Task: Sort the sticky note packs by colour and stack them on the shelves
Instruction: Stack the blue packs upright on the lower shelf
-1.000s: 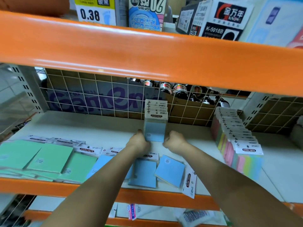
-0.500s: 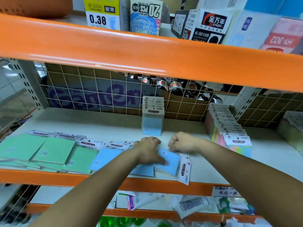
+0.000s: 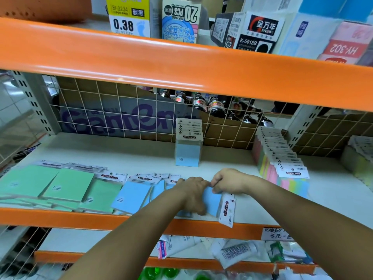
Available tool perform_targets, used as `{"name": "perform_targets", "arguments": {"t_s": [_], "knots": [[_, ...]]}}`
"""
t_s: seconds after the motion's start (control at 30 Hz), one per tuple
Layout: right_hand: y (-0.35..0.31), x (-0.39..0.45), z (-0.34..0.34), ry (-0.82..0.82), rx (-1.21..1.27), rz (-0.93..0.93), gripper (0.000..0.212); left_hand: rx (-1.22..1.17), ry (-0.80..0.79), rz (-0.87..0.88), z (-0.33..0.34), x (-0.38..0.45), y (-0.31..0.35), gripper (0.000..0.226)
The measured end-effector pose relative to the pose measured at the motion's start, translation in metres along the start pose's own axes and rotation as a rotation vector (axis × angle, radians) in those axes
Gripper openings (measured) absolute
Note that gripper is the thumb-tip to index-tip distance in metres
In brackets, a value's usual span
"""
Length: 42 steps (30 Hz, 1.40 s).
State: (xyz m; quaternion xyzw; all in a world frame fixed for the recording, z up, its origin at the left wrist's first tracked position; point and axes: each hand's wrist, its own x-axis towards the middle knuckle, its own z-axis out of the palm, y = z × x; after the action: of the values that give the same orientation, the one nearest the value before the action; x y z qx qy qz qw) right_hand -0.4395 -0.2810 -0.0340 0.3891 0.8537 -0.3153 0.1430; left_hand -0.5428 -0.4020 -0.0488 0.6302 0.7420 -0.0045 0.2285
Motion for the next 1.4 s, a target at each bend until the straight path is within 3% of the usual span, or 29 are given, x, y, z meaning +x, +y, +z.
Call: {"name": "perform_targets", "arguments": {"t_s": [0.17, 0.27, 0.4, 0.53, 0.63, 0.73, 0.87, 0.97, 1.17, 1.3, 1.4], "knots": [[-0.008, -0.007, -0.008, 0.103, 0.048, -0.051, 0.017, -0.020, 0.110, -0.045, 0.000, -0.005, 0.003, 0.079], [-0.013, -0.011, -0.016, 0.238, 0.025, -0.080, 0.014, -0.138, 0.199, -0.167, -0.003, -0.008, 0.001, 0.071], [-0.019, -0.010, -0.020, 0.346, -0.026, -0.119, 0.014, -0.306, 0.323, -0.357, -0.007, -0.009, -0.005, 0.079], [-0.026, -0.009, -0.015, 0.426, -0.009, -0.002, 0.040, -0.514, 0.442, -0.516, -0.007, -0.009, -0.012, 0.078], [-0.032, -0.007, -0.005, 0.302, 0.173, 0.056, 0.044, -0.622, 0.492, -0.569, -0.008, -0.008, -0.014, 0.076], [-0.039, -0.001, 0.007, 0.134, 0.486, 0.065, 0.027, -0.649, 0.502, -0.583, -0.008, -0.005, -0.012, 0.077], [-0.040, 0.010, 0.012, 0.167, 0.533, 0.059, 0.027, -0.710, 0.504, -0.557, -0.009, 0.001, -0.017, 0.075], [-0.037, 0.020, 0.011, 0.260, 0.455, 0.032, 0.023, -0.773, 0.553, -0.501, -0.014, 0.007, -0.025, 0.052], [-0.042, 0.033, 0.011, 0.387, 0.380, -0.029, 0.011, -0.528, 0.593, -0.471, -0.017, 0.016, -0.035, 0.031], [-0.040, 0.043, 0.012, 0.452, 0.238, -0.068, 0.013, -0.228, 0.551, -0.443, -0.014, 0.020, -0.041, 0.031], [-0.039, 0.054, 0.014, 0.483, 0.215, -0.080, 0.021, -0.168, 0.532, -0.438, -0.012, 0.024, -0.047, 0.037]]}}
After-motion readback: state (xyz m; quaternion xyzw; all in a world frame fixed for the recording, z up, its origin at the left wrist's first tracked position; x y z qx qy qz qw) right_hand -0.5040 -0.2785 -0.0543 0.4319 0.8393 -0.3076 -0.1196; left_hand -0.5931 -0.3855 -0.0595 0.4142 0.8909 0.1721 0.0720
